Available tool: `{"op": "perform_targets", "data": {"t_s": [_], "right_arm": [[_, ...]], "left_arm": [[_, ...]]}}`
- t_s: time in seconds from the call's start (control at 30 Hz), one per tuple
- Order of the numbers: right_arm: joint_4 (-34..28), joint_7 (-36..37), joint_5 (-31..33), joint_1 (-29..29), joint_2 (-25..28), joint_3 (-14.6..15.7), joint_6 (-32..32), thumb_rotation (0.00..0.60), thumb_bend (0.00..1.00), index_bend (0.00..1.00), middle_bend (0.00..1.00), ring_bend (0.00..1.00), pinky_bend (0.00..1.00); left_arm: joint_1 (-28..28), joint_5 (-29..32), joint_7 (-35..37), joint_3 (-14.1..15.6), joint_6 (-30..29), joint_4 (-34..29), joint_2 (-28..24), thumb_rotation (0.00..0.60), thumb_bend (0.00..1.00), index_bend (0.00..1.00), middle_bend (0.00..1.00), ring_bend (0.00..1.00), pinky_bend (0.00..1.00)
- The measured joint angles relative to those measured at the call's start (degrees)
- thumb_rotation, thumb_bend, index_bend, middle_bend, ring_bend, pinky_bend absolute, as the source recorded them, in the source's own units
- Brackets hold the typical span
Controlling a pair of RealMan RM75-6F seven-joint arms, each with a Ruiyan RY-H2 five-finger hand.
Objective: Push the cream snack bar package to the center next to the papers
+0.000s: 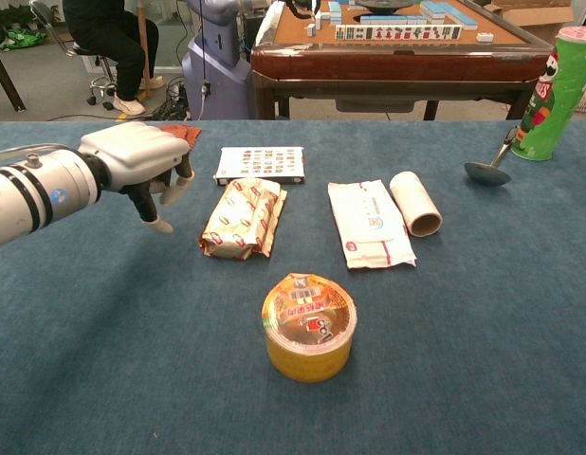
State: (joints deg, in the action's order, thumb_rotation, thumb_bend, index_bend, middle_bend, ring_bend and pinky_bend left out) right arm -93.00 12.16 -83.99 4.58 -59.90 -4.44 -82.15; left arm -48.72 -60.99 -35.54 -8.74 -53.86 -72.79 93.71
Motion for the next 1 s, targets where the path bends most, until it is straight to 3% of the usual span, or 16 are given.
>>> {"op": "perform_targets", "data": {"t_s": [0.37, 0.77, 1.0], "right_arm": [[0.1, 0.7, 0.0, -0.1, 0.3, -0.1, -0.2, 0.600, 0.25, 0.24, 0.11, 0.08, 0.24], [0.0, 0.3, 0.0, 0.0, 0.2, 0.0, 0.1, 0.600, 0.25, 0.24, 0.11, 0.08, 0.24], [0.0, 1.0, 0.1, -0.3, 0.5, -0.1, -0.4, 0.600, 0.25, 0.24, 0.11, 0.08, 0.24]], "left_arm": [[-0.8, -2.6, 5.7, -0.5, 0.7, 7.8, 5.2, 0.600, 0.00, 0.95, 1.00, 1.00, 1.00], [-2.2, -2.6, 8.9, -3.6, 0.4, 5.0, 7.5, 0.600, 0.00, 0.95, 1.00, 1.00, 1.00], [-1.8, -2.9, 10.4, -3.9, -0.5, 2.9, 7.6, 0.600, 0.00, 0.94, 1.00, 1.00, 1.00]]}}
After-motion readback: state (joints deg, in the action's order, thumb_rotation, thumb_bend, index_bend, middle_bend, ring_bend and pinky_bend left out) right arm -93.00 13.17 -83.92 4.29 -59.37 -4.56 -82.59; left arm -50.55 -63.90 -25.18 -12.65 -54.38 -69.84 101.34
